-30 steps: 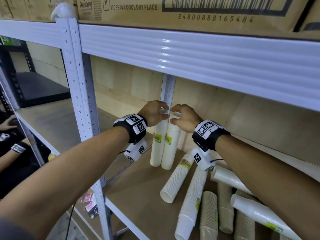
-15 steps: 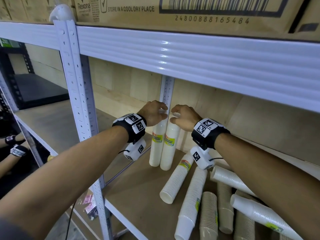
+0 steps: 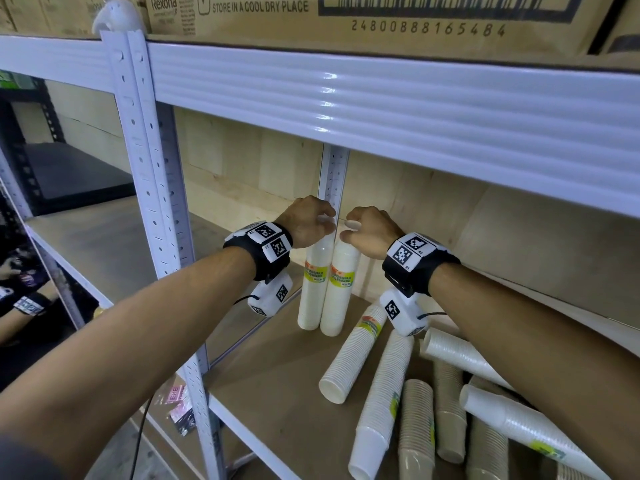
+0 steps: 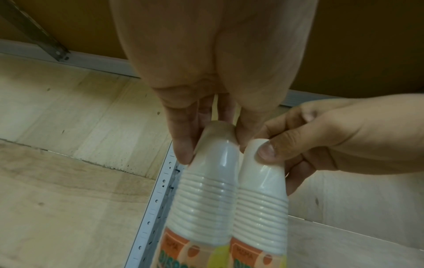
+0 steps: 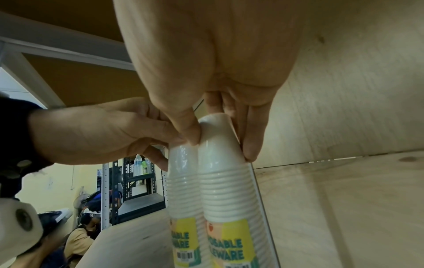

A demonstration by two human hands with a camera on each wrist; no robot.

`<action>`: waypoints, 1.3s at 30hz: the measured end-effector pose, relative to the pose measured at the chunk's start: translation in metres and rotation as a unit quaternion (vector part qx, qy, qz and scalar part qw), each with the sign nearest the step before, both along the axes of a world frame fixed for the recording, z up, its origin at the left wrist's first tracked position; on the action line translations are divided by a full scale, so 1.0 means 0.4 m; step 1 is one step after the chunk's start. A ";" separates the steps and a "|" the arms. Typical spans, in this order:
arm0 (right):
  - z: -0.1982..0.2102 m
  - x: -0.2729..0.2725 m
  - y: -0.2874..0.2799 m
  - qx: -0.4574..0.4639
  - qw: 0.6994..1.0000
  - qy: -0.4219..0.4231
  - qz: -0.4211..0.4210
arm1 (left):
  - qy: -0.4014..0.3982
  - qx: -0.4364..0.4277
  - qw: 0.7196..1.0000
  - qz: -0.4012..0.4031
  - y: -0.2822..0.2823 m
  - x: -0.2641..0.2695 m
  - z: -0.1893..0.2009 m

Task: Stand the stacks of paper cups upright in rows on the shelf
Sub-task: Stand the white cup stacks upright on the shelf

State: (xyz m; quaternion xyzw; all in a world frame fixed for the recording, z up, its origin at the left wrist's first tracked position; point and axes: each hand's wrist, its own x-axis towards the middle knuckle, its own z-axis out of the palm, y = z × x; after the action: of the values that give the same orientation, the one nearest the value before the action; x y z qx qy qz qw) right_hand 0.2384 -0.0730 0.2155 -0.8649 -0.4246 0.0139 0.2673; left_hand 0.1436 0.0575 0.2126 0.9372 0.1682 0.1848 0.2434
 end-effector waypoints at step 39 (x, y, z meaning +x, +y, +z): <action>-0.237 -0.122 -0.399 -0.243 0.968 0.024 0.057 | 0.183 -0.003 0.980 -0.083 -0.266 -0.081 -0.165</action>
State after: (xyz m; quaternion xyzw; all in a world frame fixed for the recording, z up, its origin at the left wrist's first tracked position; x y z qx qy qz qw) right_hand 0.1895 -0.2325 0.1209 -0.8779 -0.4501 0.1526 0.0585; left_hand 0.1113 -0.0489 0.1466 0.9652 0.1316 -0.0110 0.2257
